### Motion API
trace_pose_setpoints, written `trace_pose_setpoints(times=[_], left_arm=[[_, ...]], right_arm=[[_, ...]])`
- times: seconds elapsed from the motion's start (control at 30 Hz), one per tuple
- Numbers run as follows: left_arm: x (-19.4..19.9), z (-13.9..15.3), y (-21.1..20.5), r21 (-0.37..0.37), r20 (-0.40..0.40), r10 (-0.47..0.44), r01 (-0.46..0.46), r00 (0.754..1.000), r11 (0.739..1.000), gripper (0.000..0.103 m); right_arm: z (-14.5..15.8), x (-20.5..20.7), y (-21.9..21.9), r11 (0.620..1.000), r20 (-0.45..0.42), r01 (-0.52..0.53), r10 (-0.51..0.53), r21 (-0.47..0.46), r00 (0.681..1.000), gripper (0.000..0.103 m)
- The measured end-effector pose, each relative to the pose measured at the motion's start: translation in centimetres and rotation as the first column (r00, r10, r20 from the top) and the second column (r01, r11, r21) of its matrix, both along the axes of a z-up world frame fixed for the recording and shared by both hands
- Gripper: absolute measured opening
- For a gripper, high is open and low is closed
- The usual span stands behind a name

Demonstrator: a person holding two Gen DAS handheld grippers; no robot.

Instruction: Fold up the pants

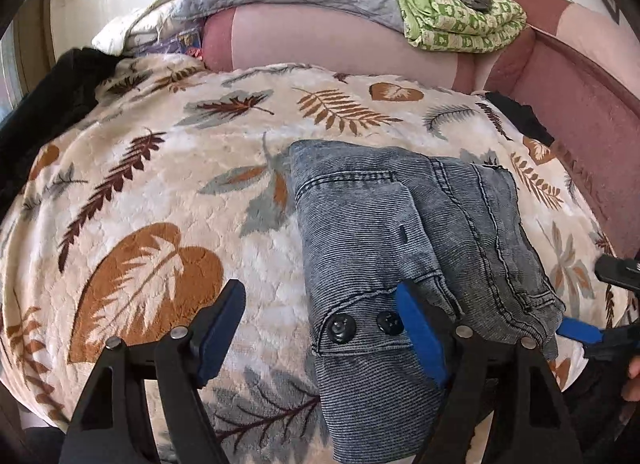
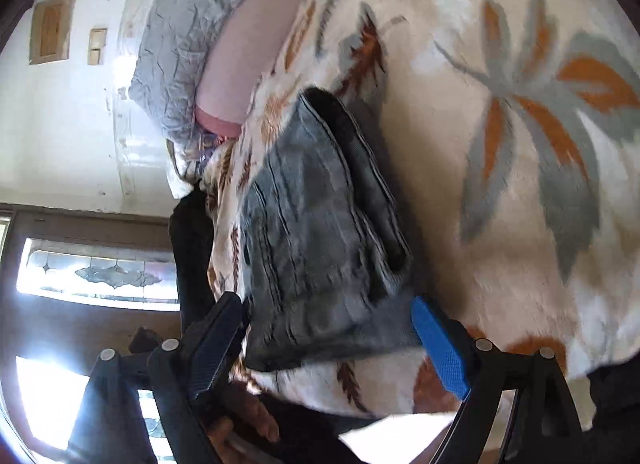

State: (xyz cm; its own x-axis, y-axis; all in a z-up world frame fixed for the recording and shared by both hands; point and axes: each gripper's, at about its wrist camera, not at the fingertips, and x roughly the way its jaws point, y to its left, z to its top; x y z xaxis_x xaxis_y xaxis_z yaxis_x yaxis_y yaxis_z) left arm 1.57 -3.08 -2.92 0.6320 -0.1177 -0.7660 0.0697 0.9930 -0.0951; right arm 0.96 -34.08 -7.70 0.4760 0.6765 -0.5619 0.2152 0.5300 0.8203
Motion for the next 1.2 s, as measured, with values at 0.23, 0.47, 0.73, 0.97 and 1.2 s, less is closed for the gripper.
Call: trace_pose_setpoints(times=[0.23, 0.47, 0.73, 0.97, 1.2], left_arm=[[1.3, -0.7, 0.9, -0.057, -0.013, 0.043, -0.043, 0.999, 0.997, 0.087], [1.2, -0.2, 0.9, -0.024, -0.006, 0.047, -0.047, 0.999, 0.999, 0.087], [0.6, 1.1, 1.2, 0.021, 0.022, 0.057, -0.058, 0.998, 0.998, 0.087], [0.4, -0.7, -3.2, 0.348, 0.083, -0.024, -0.007, 0.996, 0.938, 0.088], [0.2, -0.8, -2.4, 0.303, 0.093, 0.002, -0.03, 0.996, 0.953, 0.088]], right_arm=[[0.2, 1.1, 2.2, 0.969, -0.042, -0.059, 0.05, -0.241, 0.998, 0.05], [4.4, -0.2, 3.4, 0.959, 0.042, -0.057, 0.071, -0.276, 0.997, 0.012], [0.7, -2.4, 2.4, 0.977, -0.033, 0.004, -0.011, -0.214, 0.999, 0.011], [2.3, -3.2, 1.3, 0.951, 0.021, 0.028, -0.023, -0.307, 1.0, 0.044], [7.7, -1.4, 3.5, 0.972, 0.225, -0.024, 0.078, -0.233, 0.971, 0.063]])
